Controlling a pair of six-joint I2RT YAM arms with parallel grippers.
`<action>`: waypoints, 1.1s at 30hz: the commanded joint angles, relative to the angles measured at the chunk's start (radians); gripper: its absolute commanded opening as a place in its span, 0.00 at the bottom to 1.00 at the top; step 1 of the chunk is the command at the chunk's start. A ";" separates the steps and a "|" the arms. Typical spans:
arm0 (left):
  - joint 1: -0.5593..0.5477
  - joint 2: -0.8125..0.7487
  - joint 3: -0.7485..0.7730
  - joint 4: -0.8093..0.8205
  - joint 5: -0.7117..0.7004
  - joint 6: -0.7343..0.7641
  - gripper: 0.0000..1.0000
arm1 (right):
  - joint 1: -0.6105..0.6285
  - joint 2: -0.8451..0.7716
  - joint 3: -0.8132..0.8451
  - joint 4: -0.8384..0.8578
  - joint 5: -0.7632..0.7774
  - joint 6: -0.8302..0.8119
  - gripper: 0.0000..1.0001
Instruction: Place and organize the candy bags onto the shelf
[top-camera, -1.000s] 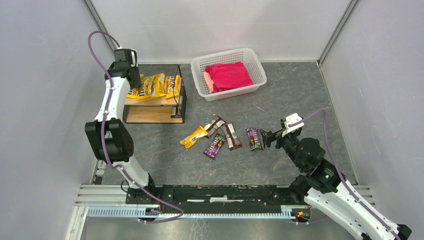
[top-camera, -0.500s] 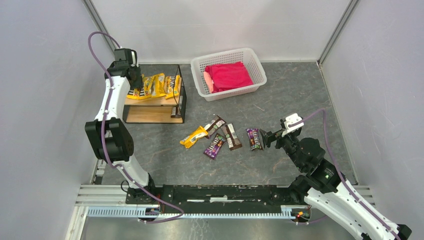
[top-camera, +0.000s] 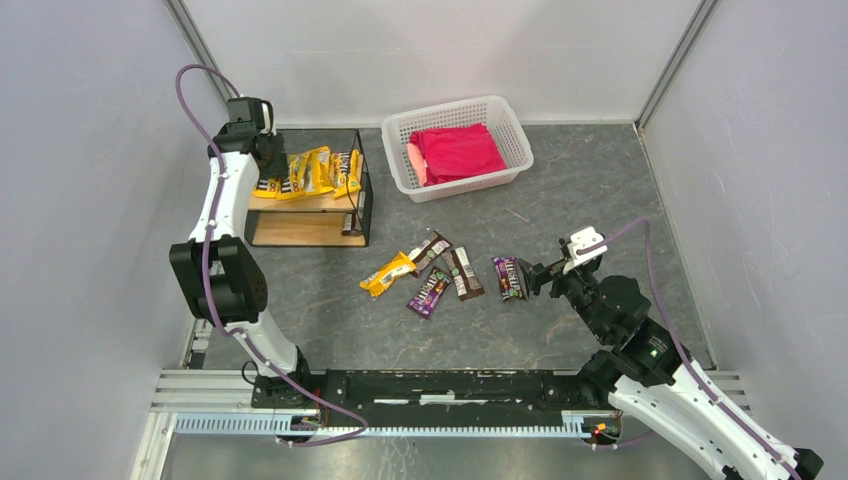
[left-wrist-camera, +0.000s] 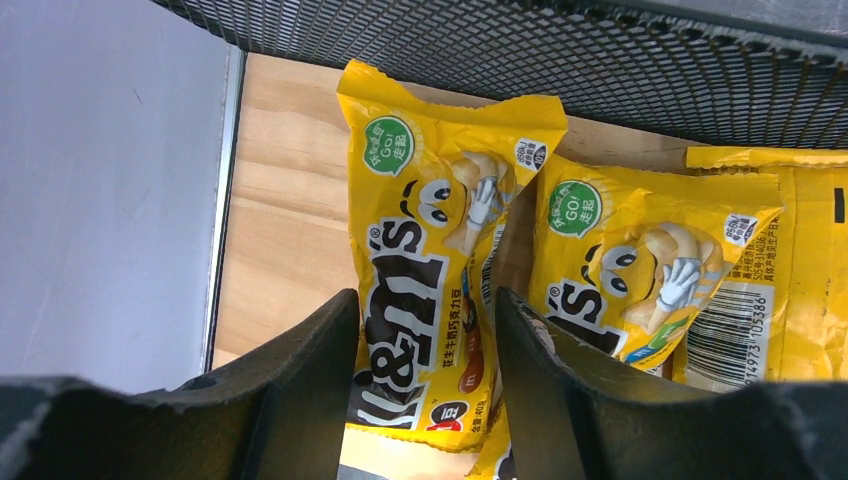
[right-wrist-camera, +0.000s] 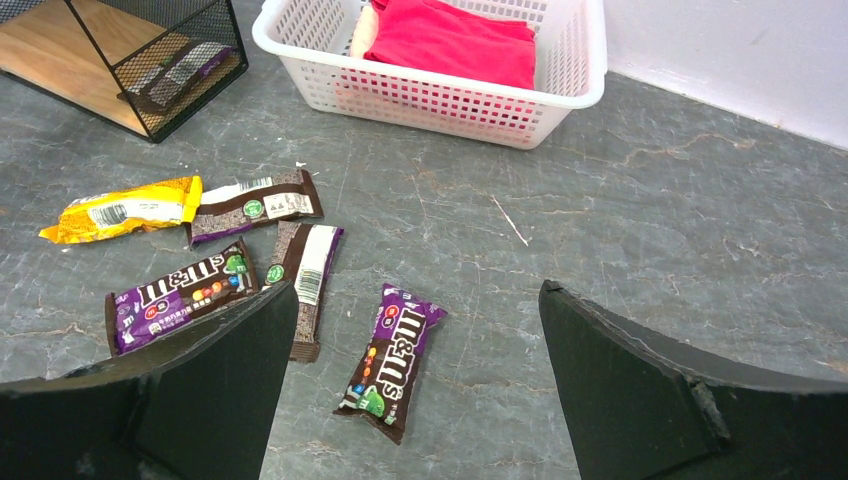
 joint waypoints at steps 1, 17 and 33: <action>0.003 -0.025 0.039 -0.004 0.036 -0.038 0.59 | 0.004 -0.003 -0.005 0.042 -0.006 -0.003 0.98; 0.003 -0.042 0.042 -0.008 0.060 -0.032 0.59 | 0.004 -0.003 -0.010 0.049 -0.011 -0.001 0.98; 0.001 -0.155 0.136 -0.086 0.027 -0.065 0.76 | 0.004 0.017 -0.005 0.059 -0.022 0.003 0.98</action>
